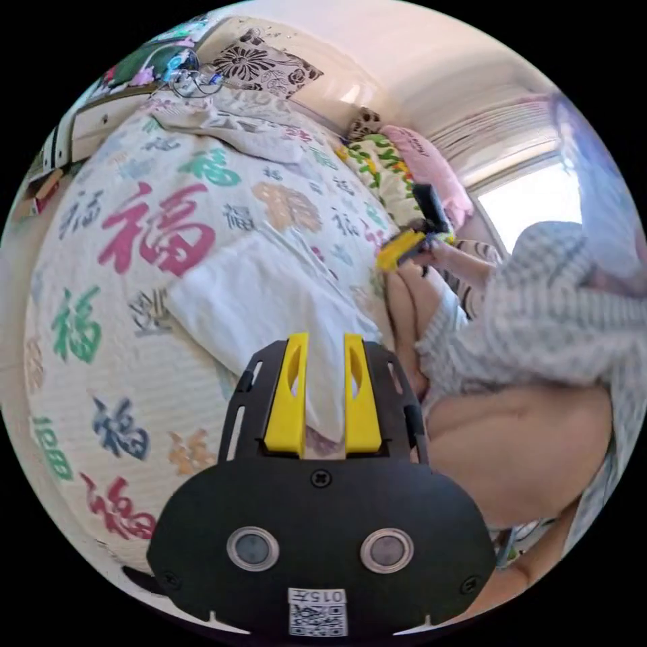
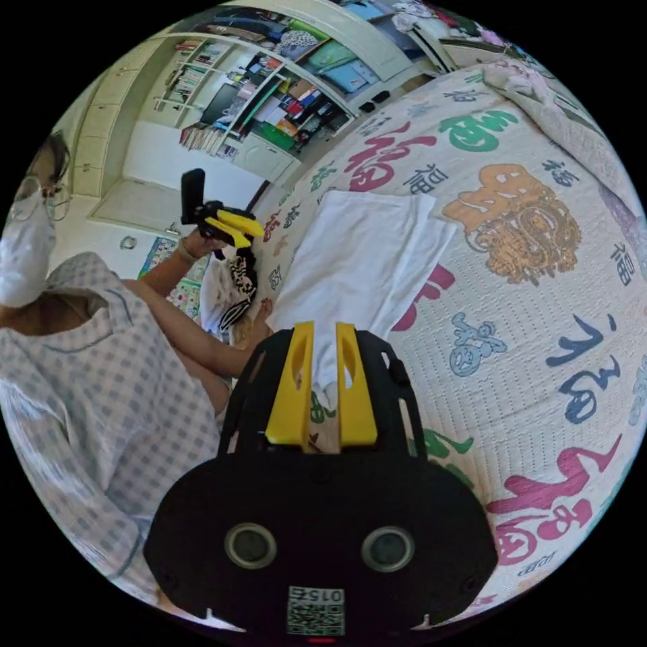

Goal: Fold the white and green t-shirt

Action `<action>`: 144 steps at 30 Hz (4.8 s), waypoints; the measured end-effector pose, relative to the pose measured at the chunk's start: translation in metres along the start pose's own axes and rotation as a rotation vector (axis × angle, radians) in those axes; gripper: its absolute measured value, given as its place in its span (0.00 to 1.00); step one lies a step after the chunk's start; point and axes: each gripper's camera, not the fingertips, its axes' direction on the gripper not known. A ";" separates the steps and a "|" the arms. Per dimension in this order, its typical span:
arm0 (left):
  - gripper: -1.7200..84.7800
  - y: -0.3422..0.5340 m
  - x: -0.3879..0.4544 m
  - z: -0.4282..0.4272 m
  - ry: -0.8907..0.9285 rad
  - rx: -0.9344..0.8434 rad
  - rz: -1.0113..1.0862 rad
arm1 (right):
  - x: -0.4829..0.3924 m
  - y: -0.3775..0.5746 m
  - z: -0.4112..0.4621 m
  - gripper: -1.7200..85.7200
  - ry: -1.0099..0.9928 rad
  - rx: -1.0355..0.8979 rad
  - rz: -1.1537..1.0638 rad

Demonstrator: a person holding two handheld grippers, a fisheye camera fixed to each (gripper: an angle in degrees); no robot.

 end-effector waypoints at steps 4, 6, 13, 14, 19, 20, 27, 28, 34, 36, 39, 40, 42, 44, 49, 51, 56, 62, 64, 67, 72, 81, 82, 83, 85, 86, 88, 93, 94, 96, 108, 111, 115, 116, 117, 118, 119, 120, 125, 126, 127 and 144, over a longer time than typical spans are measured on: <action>0.11 -0.089 0.013 0.032 -0.094 -0.075 0.018 | -0.008 0.022 0.060 0.11 0.100 -0.087 0.087; 0.11 -0.136 0.023 0.071 -0.141 -0.150 -0.017 | -0.010 0.038 0.086 0.11 0.042 -0.065 0.131; 0.12 -0.178 0.053 0.151 -0.313 -0.140 -0.277 | -0.019 0.067 0.127 0.11 0.068 0.003 0.055; 0.12 -0.177 0.057 0.161 -0.340 -0.137 -0.325 | -0.022 0.071 0.132 0.11 0.079 0.010 0.035; 0.11 -0.157 0.071 0.193 -0.439 -0.117 -0.495 | -0.035 0.088 0.151 0.12 0.163 0.040 -0.011; 0.10 -0.151 0.073 0.198 -0.453 -0.088 -0.538 | -0.038 0.091 0.158 0.12 0.164 0.037 -0.014; 0.02 -0.127 0.109 0.193 -0.399 0.084 -0.546 | -0.063 0.108 0.182 0.02 0.248 0.049 -0.089; 0.01 -0.126 0.114 0.190 -0.379 0.113 -0.534 | -0.067 0.111 0.181 0.02 0.243 0.063 -0.097; 0.03 -0.125 0.167 0.206 -0.281 0.173 -0.361 | -0.084 0.140 0.196 0.03 0.304 0.016 -0.116; 0.05 -0.126 0.162 0.233 -0.281 0.102 -0.393 | -0.077 0.141 0.216 0.06 0.295 -0.082 -0.077; 0.08 -0.121 0.165 0.233 -0.202 0.098 -0.306 | -0.089 0.148 0.212 0.08 0.304 -0.033 -0.136; 0.08 -0.118 0.169 0.226 -0.194 0.111 -0.272 | -0.093 0.150 0.210 0.08 0.317 -0.019 -0.162; 0.10 -0.103 0.189 0.194 -0.133 0.107 -0.113 | -0.108 0.154 0.203 0.09 0.382 0.015 -0.289; 0.11 -0.084 0.211 0.176 -0.161 0.002 0.011 | -0.120 0.151 0.207 0.09 0.428 0.011 -0.396; 0.12 0.000 0.272 0.190 -0.344 -0.340 0.239 | -0.144 0.135 0.274 0.15 0.585 -0.262 -0.666; 0.13 0.032 0.289 0.213 -0.375 -0.381 0.281 | -0.149 0.135 0.317 0.16 0.721 -0.412 -0.767; 0.12 0.051 0.278 0.267 -0.429 -0.482 0.281 | -0.141 0.134 0.367 0.16 0.955 -0.514 -0.878; 0.10 0.066 0.294 0.290 -0.614 -0.447 0.471 | -0.128 0.107 0.358 0.08 0.896 -0.486 -0.784; 0.10 0.066 0.298 0.294 -0.651 -0.460 0.504 | -0.127 0.102 0.358 0.07 0.894 -0.502 -0.787; 0.07 0.062 0.298 0.300 -0.680 -0.492 0.498 | -0.124 0.095 0.352 0.07 0.884 -0.504 -0.808; 0.04 0.040 0.283 0.274 -0.557 -0.510 0.392 | -0.120 0.074 0.308 0.06 0.758 -0.447 -0.756; 0.03 0.002 0.283 0.238 0.036 -0.645 0.390 | -0.097 0.041 0.239 0.06 0.302 -0.693 -0.696; 0.03 -0.003 0.276 0.235 0.047 -0.646 0.384 | -0.092 0.033 0.233 0.06 0.300 -0.681 -0.680; 0.03 -0.015 0.258 0.228 0.074 -0.647 0.353 | -0.080 0.016 0.222 0.06 0.292 -0.653 -0.642; 0.03 -0.032 0.224 0.213 0.125 -0.627 0.281 | -0.058 -0.014 0.205 0.06 0.257 -0.622 -0.580; 0.03 -0.042 0.199 0.202 0.151 -0.607 0.239 | -0.043 -0.034 0.196 0.07 0.219 -0.622 -0.545; 0.03 -0.055 0.163 0.187 0.162 -0.579 0.191 | -0.022 -0.063 0.187 0.06 0.176 -0.621 -0.524; 0.03 -0.071 0.071 0.172 0.190 -0.536 0.075 | 0.043 -0.137 0.179 0.07 0.050 -0.703 -0.441; 0.03 -0.070 0.063 0.172 0.189 -0.536 0.070 | 0.049 -0.144 0.179 0.07 0.044 -0.704 -0.438; 0.03 -0.063 0.032 0.173 0.195 -0.529 0.030 | 0.069 -0.167 0.176 0.07 0.032 -0.689 -0.430; 0.08 0.026 0.022 0.072 -0.104 -0.237 -0.011 | 0.095 -0.158 0.100 0.05 0.298 -0.224 -0.379; 0.07 0.055 0.074 0.060 -0.181 -0.098 0.066 | 0.059 -0.138 0.107 0.05 0.346 -0.111 -0.514; 0.04 0.076 0.096 0.086 -0.315 -0.097 0.082 | 0.054 -0.143 0.150 0.04 0.420 -0.077 -0.526; 0.03 0.085 0.089 0.096 -0.365 -0.113 0.064 | 0.067 -0.149 0.163 0.02 0.435 -0.097 -0.469; 0.03 0.095 0.076 0.107 -0.389 -0.170 0.039 | 0.079 -0.153 0.172 0.02 0.440 -0.147 -0.439; 0.03 0.100 0.070 0.111 -0.372 -0.197 0.040 | 0.083 -0.154 0.172 0.02 0.427 -0.148 -0.431; 0.03 0.112 0.061 0.104 -0.325 -0.177 0.007 | 0.089 -0.155 0.166 0.01 0.404 -0.131 -0.400; 0.03 0.124 0.053 0.089 -0.297 -0.156 -0.044 | 0.095 -0.156 0.158 0.02 0.423 -0.136 -0.360; 0.11 0.209 0.023 0.015 -0.099 0.024 -0.250 | 0.155 -0.146 0.114 0.10 0.032 -0.042 -0.070; 0.12 0.237 0.009 0.004 0.004 0.072 -0.324 | 0.175 -0.142 0.115 0.13 -0.061 -0.040 0.014; 0.13 0.250 0.002 0.001 0.042 0.094 -0.356 | 0.184 -0.140 0.117 0.14 -0.090 -0.050 0.054; 0.12 0.421 -0.042 -0.020 0.361 0.236 -0.475 | 0.185 -0.223 0.245 0.09 -0.418 -0.101 0.086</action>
